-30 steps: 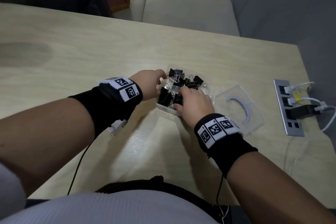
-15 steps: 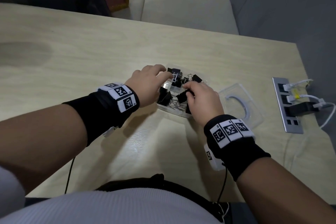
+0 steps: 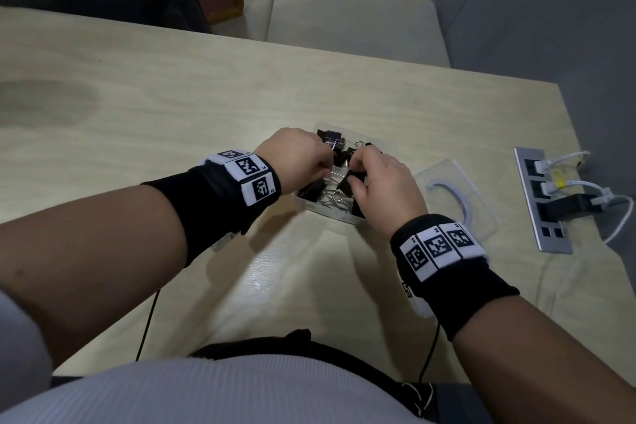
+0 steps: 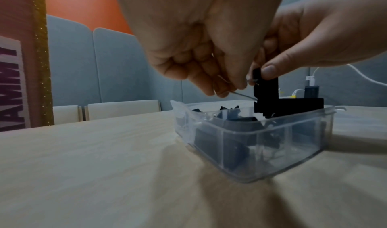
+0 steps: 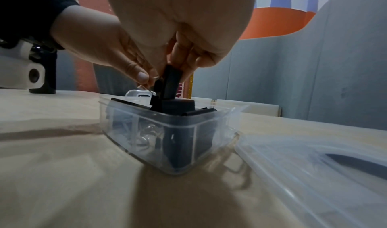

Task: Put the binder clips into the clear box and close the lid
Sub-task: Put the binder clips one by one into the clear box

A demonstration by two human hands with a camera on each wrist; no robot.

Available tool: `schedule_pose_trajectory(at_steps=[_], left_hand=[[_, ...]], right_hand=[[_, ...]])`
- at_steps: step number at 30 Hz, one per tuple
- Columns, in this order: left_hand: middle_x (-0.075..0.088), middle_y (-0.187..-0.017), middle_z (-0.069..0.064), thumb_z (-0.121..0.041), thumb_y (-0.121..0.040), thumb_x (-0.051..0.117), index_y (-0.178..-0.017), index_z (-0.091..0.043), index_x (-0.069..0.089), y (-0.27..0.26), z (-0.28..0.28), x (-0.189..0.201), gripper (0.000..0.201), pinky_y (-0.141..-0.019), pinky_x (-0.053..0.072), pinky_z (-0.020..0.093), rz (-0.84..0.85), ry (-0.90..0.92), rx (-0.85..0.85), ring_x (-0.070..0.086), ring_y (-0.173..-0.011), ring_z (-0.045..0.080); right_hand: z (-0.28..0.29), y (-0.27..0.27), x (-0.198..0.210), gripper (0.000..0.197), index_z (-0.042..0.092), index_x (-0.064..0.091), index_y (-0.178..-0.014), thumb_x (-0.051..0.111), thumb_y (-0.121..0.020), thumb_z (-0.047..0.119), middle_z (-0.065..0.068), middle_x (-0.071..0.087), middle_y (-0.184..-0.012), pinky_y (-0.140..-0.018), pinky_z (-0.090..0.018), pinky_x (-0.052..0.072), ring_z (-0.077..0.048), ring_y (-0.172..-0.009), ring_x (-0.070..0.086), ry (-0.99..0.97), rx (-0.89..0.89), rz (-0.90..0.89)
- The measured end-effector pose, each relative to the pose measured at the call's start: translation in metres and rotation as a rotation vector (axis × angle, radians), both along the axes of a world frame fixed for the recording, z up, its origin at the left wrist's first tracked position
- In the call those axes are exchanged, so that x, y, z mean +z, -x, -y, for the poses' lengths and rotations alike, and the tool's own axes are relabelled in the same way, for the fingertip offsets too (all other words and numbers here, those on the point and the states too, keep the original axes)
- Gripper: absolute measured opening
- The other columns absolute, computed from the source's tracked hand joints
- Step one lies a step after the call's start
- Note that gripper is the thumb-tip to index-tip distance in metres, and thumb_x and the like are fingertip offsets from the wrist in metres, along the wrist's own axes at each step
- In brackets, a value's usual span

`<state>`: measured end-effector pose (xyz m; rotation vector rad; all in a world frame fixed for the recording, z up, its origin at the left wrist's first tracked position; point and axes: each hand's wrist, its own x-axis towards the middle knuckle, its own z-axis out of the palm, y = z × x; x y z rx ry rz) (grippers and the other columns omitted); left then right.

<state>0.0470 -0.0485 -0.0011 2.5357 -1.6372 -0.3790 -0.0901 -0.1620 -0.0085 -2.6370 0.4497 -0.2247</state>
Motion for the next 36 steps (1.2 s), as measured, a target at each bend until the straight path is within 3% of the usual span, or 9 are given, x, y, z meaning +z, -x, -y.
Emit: schedule_pose_trajectory(at_steps=[5,8,11,18,23,29,33,36], left_hand=[[0.071,-0.103,0.003,-0.029,-0.089,0.062,-0.103,-0.021,0.073,-0.003,0.002,-0.001,0.02,-0.081,0.048,0.032,-0.155,0.033,0.064,0.064,-0.097,0.025],[0.073,-0.103,0.002,-0.026,-0.089,0.062,-0.103,-0.02,0.075,-0.003,0.005,0.002,0.02,-0.08,0.045,0.027,-0.191,-0.012,0.06,0.065,-0.097,0.022],[0.074,-0.103,0.003,-0.026,-0.089,0.062,-0.103,-0.019,0.074,0.0,0.012,0.003,0.021,-0.082,0.046,0.029,-0.165,-0.119,0.066,0.065,-0.098,0.023],[0.063,-0.083,0.006,-0.026,-0.086,0.055,-0.095,-0.015,0.074,0.004,0.02,0.001,0.024,-0.065,0.047,0.032,-0.019,-0.307,0.085,0.06,-0.079,0.029],[0.065,-0.108,0.007,-0.029,-0.086,0.058,-0.107,-0.022,0.07,0.004,0.015,0.0,0.026,-0.08,0.053,0.036,-0.068,-0.201,0.093,0.063,-0.098,0.028],[0.062,-0.11,0.002,-0.031,-0.086,0.057,-0.105,-0.027,0.067,0.003,0.005,-0.006,0.022,-0.072,0.046,0.034,-0.067,-0.142,0.114,0.061,-0.101,0.027],[0.058,-0.113,0.003,-0.032,-0.086,0.057,-0.106,-0.027,0.067,0.002,-0.001,-0.008,0.023,-0.077,0.045,0.037,-0.042,-0.088,0.132,0.056,-0.105,0.029],[0.052,-0.123,0.003,-0.031,-0.088,0.056,-0.113,-0.027,0.063,-0.002,-0.004,-0.011,0.026,-0.087,0.043,0.041,-0.019,0.001,0.204,0.048,-0.112,0.029]], right_hand=[[0.005,0.0,0.004,0.005,0.016,0.057,-0.092,0.06,-0.088,0.017,0.001,0.063,-0.089,-0.074,-0.033,0.047,-0.019,-0.083,0.058,-0.168,-0.177,-0.022],[0.008,-0.004,0.0,0.005,0.015,0.059,-0.088,0.061,-0.087,0.019,-0.001,0.059,-0.089,-0.073,-0.03,0.043,-0.021,-0.083,0.058,-0.176,-0.24,-0.041],[0.008,-0.008,-0.006,0.004,0.014,0.06,-0.089,0.061,-0.087,0.018,-0.004,0.059,-0.092,-0.072,-0.029,0.04,-0.023,-0.085,0.057,-0.157,-0.227,-0.09],[0.006,-0.005,-0.018,0.02,0.016,0.072,-0.103,0.06,-0.087,0.016,-0.009,0.063,-0.104,-0.092,-0.036,0.042,-0.031,-0.105,0.052,-0.065,-0.139,-0.102],[0.006,0.004,-0.021,0.026,0.021,0.065,-0.114,0.053,-0.092,0.025,-0.005,0.063,-0.112,-0.093,-0.043,0.042,-0.027,-0.11,0.051,-0.051,-0.134,-0.187],[0.024,0.023,-0.015,0.023,0.022,0.062,-0.11,0.053,-0.089,0.026,-0.005,0.059,-0.118,-0.097,-0.043,0.04,-0.027,-0.111,0.049,-0.021,-0.398,-0.105],[0.05,0.042,-0.017,0.048,0.019,0.053,-0.124,0.054,-0.086,0.048,-0.011,0.049,-0.132,-0.099,-0.045,0.036,-0.033,-0.12,0.044,0.047,-0.61,-0.302],[0.061,0.054,-0.025,0.065,0.018,0.046,-0.134,0.039,-0.088,0.064,-0.013,0.044,-0.139,-0.101,-0.048,0.035,-0.036,-0.124,0.044,0.0,-0.624,-0.467]])
